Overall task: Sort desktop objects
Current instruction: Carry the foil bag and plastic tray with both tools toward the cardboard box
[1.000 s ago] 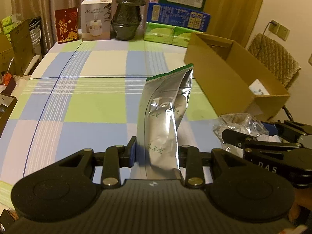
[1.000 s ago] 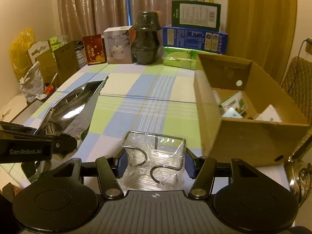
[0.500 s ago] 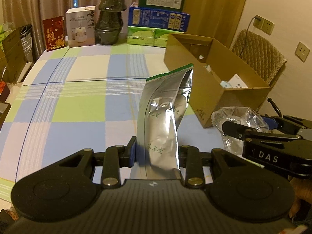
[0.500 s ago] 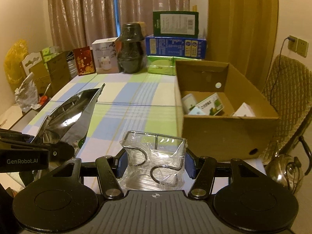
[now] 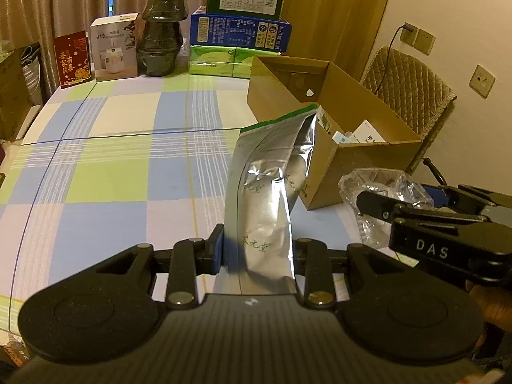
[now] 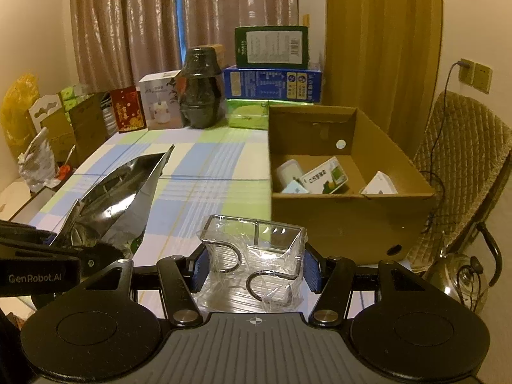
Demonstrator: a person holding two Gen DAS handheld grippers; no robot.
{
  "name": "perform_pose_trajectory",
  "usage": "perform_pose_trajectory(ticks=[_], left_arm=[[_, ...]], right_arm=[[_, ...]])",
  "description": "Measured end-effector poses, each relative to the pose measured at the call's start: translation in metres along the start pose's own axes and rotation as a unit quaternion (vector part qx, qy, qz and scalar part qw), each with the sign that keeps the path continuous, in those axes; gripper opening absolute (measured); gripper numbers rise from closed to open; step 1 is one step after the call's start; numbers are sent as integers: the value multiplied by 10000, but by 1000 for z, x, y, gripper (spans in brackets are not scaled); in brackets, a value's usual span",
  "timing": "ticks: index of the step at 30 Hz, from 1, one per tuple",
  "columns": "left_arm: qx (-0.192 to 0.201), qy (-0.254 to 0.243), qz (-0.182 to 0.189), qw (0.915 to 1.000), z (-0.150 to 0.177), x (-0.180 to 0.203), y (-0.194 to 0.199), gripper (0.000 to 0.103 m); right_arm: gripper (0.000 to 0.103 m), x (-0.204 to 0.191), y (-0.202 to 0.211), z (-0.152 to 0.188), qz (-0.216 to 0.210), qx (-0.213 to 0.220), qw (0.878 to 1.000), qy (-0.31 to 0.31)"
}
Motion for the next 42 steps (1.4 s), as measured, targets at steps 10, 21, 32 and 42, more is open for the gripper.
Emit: perform_pose_trajectory(ticks=[10,21,32,42], left_arm=[[-22,-18,88,10000,-2,12,-1,27],[-42,-116,359,9993,-14,41,-10,27],[-21,-314,577,9978,-36,77,-22,27],[81,-385,682,9969,-62,104,-33,27]], right_arm=[[55,24,7,-1,170,41,9997,-196],[55,64,16,-9,493,180,9979,-383],[55,98,19,-22,675,306,9963,-444],[55,120,11,-38,732,382,9957,-419]])
Point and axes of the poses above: each gripper's, at about its wrist camera, not at the fingertips, and y roughly against the way its jaws point, x to its right, z to its underside, the point moved 5 cm from there along -y, roughly the way its jaws point, and after that the axes turned 1 degree about -y, right-handed, at the moved point
